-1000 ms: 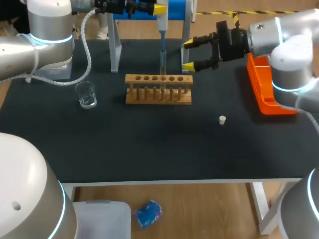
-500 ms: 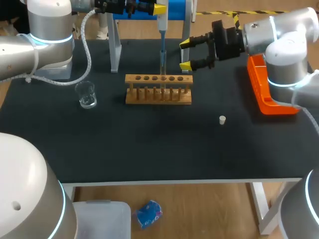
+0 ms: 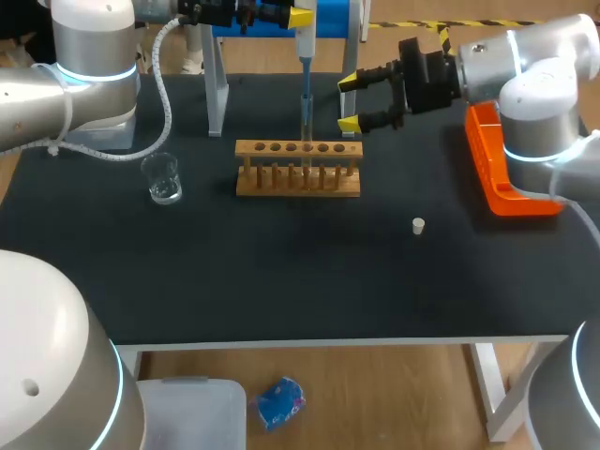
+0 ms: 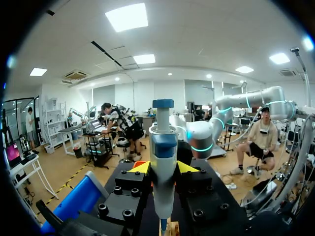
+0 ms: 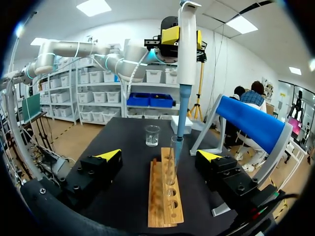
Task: Invert the test tube, pick up the pipette, mount the tip to pipette, aspirate from beaker and dispense into the tube, eject the tip, return the pipette, and cap with the stopper.
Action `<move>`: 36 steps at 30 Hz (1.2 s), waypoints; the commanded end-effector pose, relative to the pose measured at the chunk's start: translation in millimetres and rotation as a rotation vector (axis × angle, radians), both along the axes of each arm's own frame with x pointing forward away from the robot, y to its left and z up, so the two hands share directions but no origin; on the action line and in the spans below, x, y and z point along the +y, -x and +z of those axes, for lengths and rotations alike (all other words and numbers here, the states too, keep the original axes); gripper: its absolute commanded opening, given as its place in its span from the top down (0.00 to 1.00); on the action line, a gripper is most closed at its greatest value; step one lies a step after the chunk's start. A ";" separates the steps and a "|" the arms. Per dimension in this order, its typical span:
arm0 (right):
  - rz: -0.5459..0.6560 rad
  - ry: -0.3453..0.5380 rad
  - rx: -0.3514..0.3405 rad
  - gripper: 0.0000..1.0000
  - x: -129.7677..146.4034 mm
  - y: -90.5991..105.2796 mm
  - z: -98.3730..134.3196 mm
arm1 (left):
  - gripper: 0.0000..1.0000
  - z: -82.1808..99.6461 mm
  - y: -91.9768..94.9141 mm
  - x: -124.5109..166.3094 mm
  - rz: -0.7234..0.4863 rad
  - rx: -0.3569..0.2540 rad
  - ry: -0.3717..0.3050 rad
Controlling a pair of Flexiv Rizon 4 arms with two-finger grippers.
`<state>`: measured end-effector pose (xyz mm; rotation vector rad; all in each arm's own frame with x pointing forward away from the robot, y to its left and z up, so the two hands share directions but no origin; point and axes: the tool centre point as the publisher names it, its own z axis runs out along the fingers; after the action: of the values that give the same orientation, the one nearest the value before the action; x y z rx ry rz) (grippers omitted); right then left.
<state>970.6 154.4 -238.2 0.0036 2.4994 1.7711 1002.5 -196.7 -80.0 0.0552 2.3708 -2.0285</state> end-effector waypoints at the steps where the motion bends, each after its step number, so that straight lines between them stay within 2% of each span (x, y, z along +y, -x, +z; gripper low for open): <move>1: 0.001 0.001 0.000 0.00 0.3 -0.4 -0.5 | 1.00 0.7 0.3 0.2 0.000 0.001 -0.001; 18: 0.001 0.001 0.000 0.00 0.3 -0.4 -0.5 | 1.00 22.4 3.1 -1.3 -0.002 -0.051 -0.017; 36: 0.001 0.001 0.000 0.00 0.3 -0.4 -0.5 | 1.00 29.6 6.7 -7.6 -0.018 -0.048 -0.027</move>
<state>970.9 155.0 -238.4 0.0033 2.4990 1.7708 996.2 -203.8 -53.5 0.1252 2.3666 -1.9865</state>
